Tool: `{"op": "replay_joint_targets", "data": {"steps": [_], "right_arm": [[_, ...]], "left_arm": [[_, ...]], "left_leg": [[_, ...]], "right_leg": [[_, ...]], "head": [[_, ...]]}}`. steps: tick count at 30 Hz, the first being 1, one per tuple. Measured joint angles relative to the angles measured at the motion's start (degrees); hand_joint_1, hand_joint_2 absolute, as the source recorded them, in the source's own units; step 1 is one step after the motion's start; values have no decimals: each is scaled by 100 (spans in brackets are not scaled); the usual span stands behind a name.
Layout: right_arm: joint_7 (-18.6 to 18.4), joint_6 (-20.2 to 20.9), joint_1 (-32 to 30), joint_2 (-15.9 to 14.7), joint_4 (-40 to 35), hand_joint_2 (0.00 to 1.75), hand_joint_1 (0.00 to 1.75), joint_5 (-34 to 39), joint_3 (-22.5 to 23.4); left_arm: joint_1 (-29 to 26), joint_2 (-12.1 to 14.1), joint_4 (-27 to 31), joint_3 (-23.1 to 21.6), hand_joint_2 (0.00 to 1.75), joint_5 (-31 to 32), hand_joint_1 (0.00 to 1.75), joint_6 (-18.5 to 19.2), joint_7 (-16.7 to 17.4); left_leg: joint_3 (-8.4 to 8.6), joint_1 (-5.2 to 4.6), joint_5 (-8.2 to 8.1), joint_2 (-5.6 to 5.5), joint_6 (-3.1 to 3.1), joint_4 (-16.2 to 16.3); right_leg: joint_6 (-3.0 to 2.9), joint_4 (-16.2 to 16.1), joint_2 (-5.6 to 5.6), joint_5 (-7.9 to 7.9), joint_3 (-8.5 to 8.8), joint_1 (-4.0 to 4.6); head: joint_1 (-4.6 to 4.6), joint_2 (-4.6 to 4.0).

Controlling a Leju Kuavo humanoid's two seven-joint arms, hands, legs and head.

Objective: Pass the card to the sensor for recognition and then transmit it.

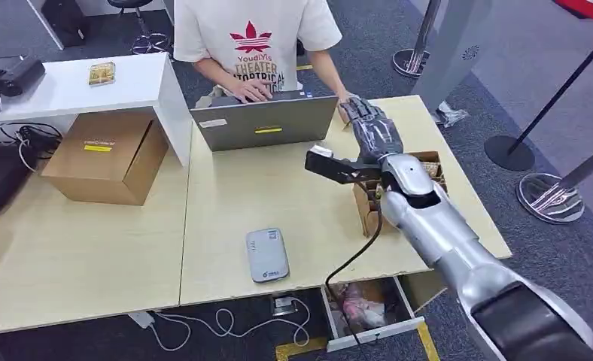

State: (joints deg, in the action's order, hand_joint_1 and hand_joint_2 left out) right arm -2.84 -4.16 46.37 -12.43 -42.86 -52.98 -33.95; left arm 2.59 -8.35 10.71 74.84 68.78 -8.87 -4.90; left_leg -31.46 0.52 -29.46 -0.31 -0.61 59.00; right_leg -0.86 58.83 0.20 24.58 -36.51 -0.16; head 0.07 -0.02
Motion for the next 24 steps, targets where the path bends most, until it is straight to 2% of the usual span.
{"op": "replay_joint_targets", "data": {"steps": [15,24], "right_arm": [[-205,247,-534,-573,-476,175,0,-243,406],[-319,324,-847,-728,-809,175,0,-339,630]], "left_arm": [[20,61,0,-13,0,210,0,170,-17],[47,85,0,-52,0,245,0,195,-17]], "left_leg": [[-4,-1,-1,-1,1,0],[-3,0,-1,0,1,0]], "right_leg": [[1,-2,-1,0,-1,-1],[0,-1,0,0,-1,0]], "head": [[2,0],[0,0]]}}
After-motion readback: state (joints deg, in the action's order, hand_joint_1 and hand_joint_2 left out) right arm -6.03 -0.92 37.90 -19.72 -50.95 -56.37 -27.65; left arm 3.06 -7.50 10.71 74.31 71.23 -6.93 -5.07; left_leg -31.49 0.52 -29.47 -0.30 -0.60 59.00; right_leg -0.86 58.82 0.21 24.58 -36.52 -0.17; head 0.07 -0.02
